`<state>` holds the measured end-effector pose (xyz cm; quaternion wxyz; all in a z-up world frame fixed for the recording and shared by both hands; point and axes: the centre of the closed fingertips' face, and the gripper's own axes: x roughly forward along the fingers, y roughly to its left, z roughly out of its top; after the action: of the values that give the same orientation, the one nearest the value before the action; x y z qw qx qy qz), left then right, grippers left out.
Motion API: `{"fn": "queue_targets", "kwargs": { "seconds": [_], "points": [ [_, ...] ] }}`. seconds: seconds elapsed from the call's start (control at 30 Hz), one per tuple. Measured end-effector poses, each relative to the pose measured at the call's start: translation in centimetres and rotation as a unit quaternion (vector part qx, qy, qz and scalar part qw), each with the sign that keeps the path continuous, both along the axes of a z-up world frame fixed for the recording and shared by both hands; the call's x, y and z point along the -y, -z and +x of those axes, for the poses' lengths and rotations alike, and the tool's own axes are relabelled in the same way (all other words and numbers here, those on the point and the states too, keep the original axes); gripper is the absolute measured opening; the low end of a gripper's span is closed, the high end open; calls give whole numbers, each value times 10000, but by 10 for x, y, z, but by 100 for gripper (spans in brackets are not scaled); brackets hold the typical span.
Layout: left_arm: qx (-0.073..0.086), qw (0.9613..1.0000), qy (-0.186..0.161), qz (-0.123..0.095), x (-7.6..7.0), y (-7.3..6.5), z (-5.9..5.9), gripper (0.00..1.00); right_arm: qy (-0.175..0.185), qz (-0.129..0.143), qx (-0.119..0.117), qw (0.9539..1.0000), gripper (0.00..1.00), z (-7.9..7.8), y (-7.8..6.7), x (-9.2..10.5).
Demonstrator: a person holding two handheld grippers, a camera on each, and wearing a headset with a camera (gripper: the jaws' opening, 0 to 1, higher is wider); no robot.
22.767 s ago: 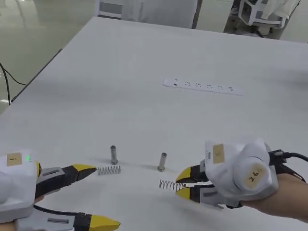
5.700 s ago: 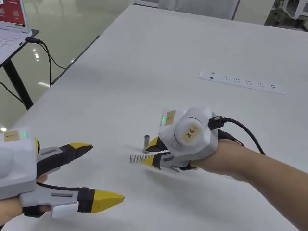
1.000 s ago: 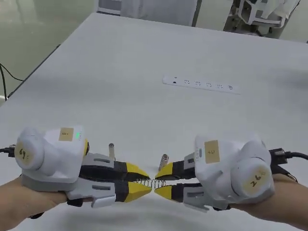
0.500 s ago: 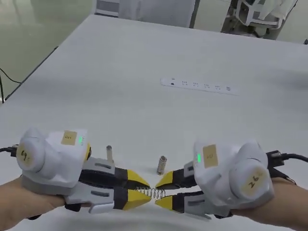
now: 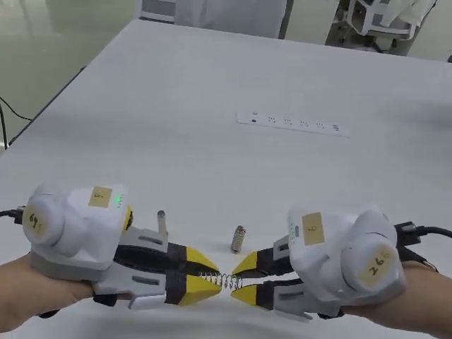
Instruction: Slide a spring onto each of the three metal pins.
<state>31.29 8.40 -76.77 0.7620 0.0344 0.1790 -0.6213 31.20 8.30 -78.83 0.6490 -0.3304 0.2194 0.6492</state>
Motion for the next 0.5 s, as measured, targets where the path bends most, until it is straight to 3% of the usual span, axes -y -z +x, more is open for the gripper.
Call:
{"fn": "queue_targets", "kwargs": {
  "seconds": [0.13,0.27,0.5],
  "points": [
    [-24,10000,-41,-34,-1,0,2,3,-58,71,95,9999,7,1,-6,0],
    [20,10000,-40,81,-3,4,2,3,-161,178,201,9995,7,3,-15,-3],
    [63,9999,-52,139,-3,7,3,3,-276,293,200,9990,7,2,-24,-8]
  ]
}}
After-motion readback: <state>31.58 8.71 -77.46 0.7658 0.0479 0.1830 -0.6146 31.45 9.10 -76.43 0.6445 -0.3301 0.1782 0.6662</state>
